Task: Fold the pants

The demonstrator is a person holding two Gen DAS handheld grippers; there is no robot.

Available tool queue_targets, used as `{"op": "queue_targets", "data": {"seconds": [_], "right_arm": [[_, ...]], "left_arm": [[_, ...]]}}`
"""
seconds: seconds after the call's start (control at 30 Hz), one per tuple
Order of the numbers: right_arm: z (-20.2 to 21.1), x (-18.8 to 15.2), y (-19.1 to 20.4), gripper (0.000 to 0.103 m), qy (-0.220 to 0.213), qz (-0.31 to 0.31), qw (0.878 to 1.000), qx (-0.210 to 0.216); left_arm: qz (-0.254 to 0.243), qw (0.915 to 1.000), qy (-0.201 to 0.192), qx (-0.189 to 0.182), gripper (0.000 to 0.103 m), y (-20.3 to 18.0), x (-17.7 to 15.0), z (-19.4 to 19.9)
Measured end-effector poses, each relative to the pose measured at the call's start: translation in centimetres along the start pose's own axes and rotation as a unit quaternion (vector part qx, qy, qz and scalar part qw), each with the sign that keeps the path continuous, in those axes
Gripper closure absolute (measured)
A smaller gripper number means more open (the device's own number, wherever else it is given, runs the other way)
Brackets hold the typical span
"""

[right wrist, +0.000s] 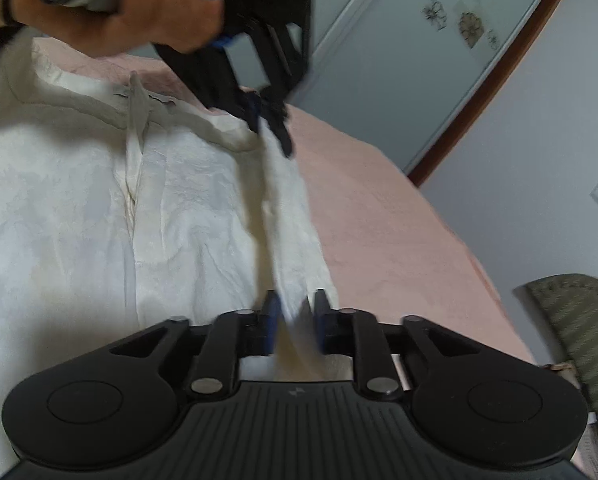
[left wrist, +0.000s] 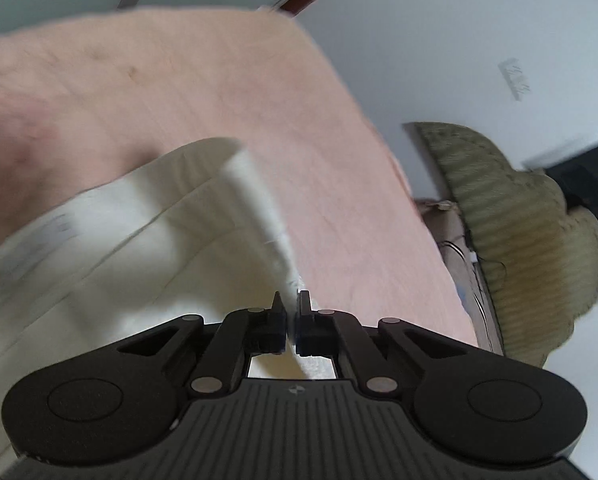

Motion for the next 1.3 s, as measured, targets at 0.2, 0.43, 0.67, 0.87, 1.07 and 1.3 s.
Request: {"op": "queue_targets", "data": {"seconds": [0.2, 0.43, 0.67, 0.87, 1.07, 1.3], "right_arm": [[3.6, -3.3, -1.7, 0.062, 0.022, -0.032, 0.998, -0.045], [7.5, -4.8, -0.7, 0.093, 0.048, -0.05, 0.996, -0.052], [10.7, -5.2, 0.0, 0.097, 0.012, -0.17, 0.985, 0.002], [15.9, -4.9, 2.7, 0.098, -0.032, -0.259, 0.962, 0.075], [17.9, -5.5, 7.2, 0.098, -0.026, -0.282, 0.953, 0.109], [17.6, -6.4, 10.2, 0.098, -0.008, -0.284, 0.951, 0.12]], "left_arm": [[0.0, 0.9987, -0.003, -0.051, 0.101, 3.2, -3.7, 5.7], [-0.016, 0.9977, -0.027, -0.061, 0.101, 7.0, -7.6, 10.4], [-0.06, 0.9945, -0.073, -0.045, 0.102, 8.7, -10.5, 14.8], [-0.115, 0.987, -0.109, -0.026, 0.102, 10.1, -12.8, 19.5], [-0.117, 0.9893, -0.087, 0.001, 0.102, 12.3, -14.5, 19.6], [-0.098, 0.9927, -0.048, 0.052, 0.1, 14.9, -14.8, 16.4]]}}
Point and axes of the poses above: each gripper's, at about its wrist camera, not at the fingertips, and z roughly against the way its jaws point, y to its left, x to its top, the point moved 5 cm from there along -z, roughly the way its jaws point, and after that the axes turned 7 degrees about x, right-handed, at the moved point
